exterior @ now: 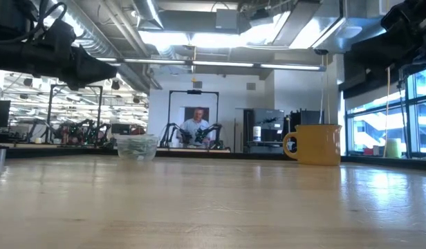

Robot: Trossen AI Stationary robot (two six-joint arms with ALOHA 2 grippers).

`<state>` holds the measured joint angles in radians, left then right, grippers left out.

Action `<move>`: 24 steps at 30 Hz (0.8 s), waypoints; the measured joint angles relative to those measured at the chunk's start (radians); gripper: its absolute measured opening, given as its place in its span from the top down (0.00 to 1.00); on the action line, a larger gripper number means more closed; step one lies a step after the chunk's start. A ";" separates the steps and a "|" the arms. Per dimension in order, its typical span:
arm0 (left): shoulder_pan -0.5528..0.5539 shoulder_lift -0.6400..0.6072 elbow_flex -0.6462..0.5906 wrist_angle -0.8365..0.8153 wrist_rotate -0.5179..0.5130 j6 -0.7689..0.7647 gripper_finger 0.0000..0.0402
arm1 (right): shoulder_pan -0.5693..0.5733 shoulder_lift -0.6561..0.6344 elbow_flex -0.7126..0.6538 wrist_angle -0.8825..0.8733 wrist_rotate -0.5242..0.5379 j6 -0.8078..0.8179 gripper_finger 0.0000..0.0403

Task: Pick and place Stevia / Truvia into bins
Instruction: Return to Home Position

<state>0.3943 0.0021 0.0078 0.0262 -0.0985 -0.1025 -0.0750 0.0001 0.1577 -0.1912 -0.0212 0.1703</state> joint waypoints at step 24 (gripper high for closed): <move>0.000 0.000 0.000 0.001 -0.013 0.072 0.74 | 0.000 0.003 -0.099 0.212 0.054 -0.079 0.76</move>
<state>0.3944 0.0025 0.0078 0.0275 -0.1112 -0.0307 -0.0750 0.0029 0.0584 0.0203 0.0330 0.0916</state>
